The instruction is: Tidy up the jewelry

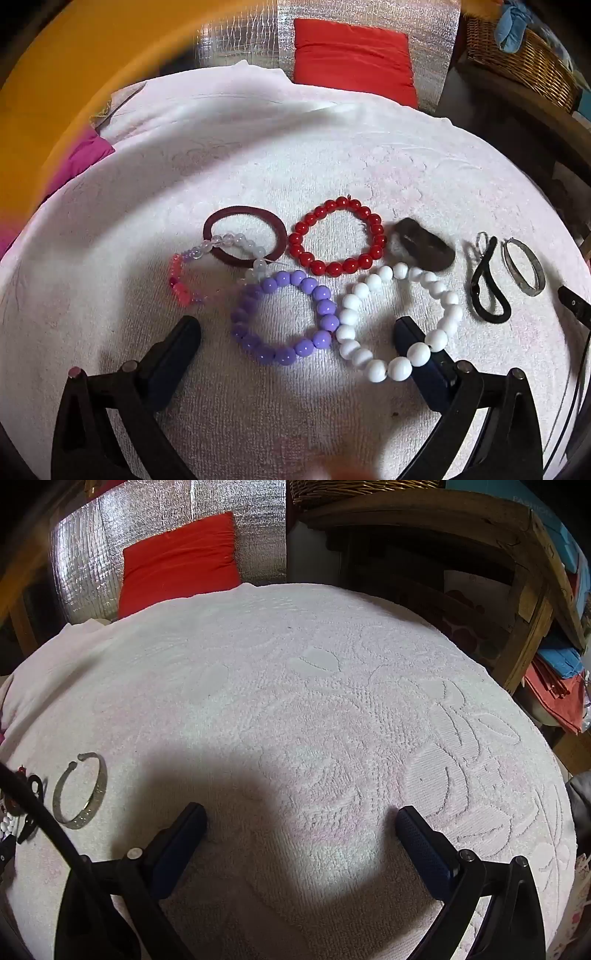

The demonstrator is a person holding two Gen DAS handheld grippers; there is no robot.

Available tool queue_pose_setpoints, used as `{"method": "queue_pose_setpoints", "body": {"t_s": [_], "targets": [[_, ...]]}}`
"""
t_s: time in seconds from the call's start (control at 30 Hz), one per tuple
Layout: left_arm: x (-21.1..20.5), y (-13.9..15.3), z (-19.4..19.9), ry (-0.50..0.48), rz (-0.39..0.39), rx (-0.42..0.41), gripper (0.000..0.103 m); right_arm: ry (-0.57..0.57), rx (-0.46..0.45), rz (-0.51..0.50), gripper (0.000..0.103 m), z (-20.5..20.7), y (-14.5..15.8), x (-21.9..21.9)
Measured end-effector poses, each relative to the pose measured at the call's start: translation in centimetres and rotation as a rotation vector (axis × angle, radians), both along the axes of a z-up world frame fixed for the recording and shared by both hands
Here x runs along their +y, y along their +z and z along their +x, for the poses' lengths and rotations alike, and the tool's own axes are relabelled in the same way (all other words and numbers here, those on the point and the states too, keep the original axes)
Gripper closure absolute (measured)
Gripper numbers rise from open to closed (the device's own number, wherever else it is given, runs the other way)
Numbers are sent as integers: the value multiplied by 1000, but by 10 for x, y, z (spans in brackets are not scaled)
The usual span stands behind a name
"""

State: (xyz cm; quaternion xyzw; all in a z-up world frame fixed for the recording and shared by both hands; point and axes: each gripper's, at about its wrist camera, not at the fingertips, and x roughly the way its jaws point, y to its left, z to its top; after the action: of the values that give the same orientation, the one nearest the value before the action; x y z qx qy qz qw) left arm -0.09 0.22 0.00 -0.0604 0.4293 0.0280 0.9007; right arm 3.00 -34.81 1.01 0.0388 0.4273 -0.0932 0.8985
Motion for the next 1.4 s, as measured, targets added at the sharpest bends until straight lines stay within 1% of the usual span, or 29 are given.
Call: {"method": "queue_pose_setpoints", "body": {"t_s": [0.07, 0.1, 0.23, 0.27, 0.8, 0.83, 0.87, 0.93, 0.97, 1.03, 1.1, 1.13, 1.17, 1.2, 1.23, 1.27, 1.3, 1.33, 1.4], "targets": [[4, 0, -1, -1, -7, -1, 0, 0, -2, 3, 0, 0, 0, 0], [1, 2, 1, -4, 12, 12, 0, 0, -2, 3, 0, 0, 0, 0], [6, 3, 3, -7, 7, 15, 0, 0, -2, 1, 0, 0, 0, 0], [1, 2, 3, -1, 20, 18, 0, 0, -2, 1, 0, 0, 0, 0], [-2, 0, 0, 2, 26, 7, 0, 0, -2, 2, 0, 0, 0, 0], [-2, 1, 2, 0, 31, 27, 0, 0, -4, 2, 0, 0, 0, 0], [-3, 1, 2, 7, 31, 24, 0, -1, -5, 0, 0, 0, 0, 0], [-8, 0, 3, 67, 21, 8, 0, -2, 0, -1, 0, 1, 0, 0], [-11, 1, 2, 77, 33, 13, 0, -11, 2, 1, 0, 1, 0, 1], [-13, 4, -3, 55, 27, 54, 0, -50, 19, 15, 0, -2, 2, 2], [-15, 9, -11, -12, 31, 123, 0, -80, 46, 25, 0, -4, 4, 3], [-15, 15, -19, -38, 29, 143, 0, -83, 65, 33, 0, -4, 5, 4], [-12, 22, -31, -41, 29, 144, 0, -82, 85, 41, 0, -3, 6, 4], [-8, 34, -45, -28, 31, 106, 0, -72, 125, 52, 0, -4, 10, 4], [-4, 49, -60, -14, 35, 40, 0, -67, 149, 59, 0, -5, 12, 6], [0, 65, -74, 5, 47, -16, 0, -51, 177, 87, 0, -9, 18, 9], [3, 76, -83, 20, 56, -54, 0, -22, 175, 133, 0, -16, 25, 14], [7, 89, -93, 33, 64, -97, 0, -6, 160, 153, 0, -24, 32, 18], [13, 106, -106, 58, 97, -147, 0, 41, 102, 166, 0, -45, 58, 34]]}}
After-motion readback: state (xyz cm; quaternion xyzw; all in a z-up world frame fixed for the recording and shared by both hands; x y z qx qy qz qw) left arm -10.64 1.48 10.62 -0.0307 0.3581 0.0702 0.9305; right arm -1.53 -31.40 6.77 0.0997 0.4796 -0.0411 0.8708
